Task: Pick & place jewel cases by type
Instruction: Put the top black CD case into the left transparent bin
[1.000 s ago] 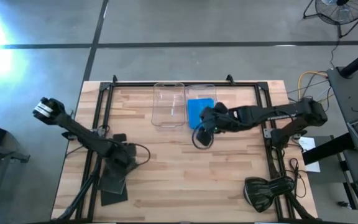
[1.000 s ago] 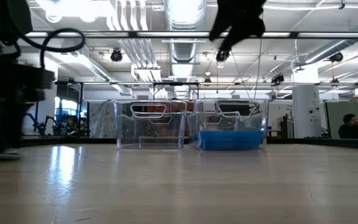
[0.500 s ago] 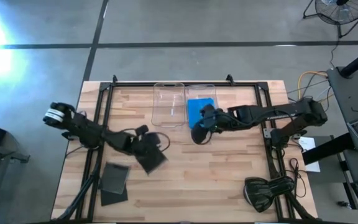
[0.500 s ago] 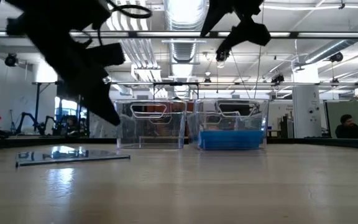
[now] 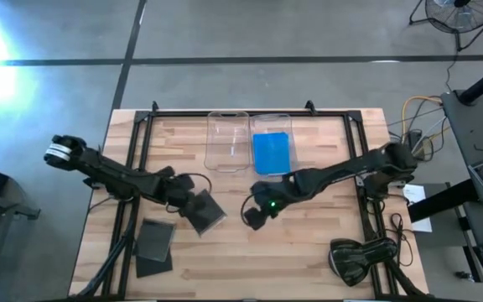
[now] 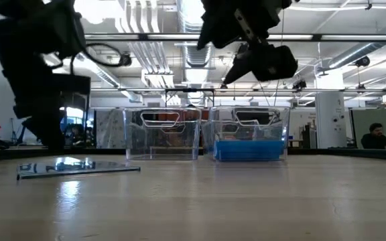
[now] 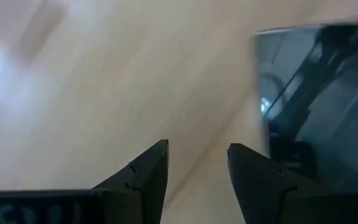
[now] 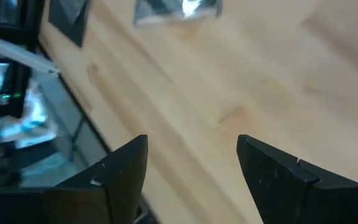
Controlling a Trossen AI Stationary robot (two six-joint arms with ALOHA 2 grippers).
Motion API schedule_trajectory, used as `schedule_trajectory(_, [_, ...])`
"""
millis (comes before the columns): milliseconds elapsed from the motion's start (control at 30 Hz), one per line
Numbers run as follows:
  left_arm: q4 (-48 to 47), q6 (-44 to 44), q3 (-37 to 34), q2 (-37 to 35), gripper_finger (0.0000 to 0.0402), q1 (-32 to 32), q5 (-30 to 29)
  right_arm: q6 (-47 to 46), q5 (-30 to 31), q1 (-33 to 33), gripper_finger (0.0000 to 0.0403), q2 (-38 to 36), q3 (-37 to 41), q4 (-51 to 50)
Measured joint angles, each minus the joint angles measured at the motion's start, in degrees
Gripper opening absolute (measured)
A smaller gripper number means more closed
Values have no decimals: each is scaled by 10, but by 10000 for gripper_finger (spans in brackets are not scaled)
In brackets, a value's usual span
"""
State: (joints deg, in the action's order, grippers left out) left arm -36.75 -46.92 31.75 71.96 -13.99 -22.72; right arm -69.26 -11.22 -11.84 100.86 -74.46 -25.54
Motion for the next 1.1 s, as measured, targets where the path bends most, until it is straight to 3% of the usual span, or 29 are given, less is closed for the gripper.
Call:
schedule_trajectory(100, [72, -55, -50, -25, 147, 11, 47, -40, -27, -14, 240, 22, 0, 46])
schedule_trajectory(233, [161, -60, -104, -45, 147, 14, 74, -103, -40, -31, 240, 57, 0, 120])
schedule_trajectory(400, [182, -55, -128, -49, 147, 12, 81, -186, -38, -34, 233, 131, 0, 227])
schedule_trajectory(600, [223, -62, -129, -56, 147, -8, 123, -296, 61, -34, 221, 226, 0, 373])
schedule_trajectory(867, [282, -111, -129, -35, 147, -92, 134, -345, 178, -34, 219, 267, -14, 367])
schedule_trajectory(1100, [367, -145, -124, -3, 147, -132, 121, -330, 216, -28, 219, 269, -55, 268])
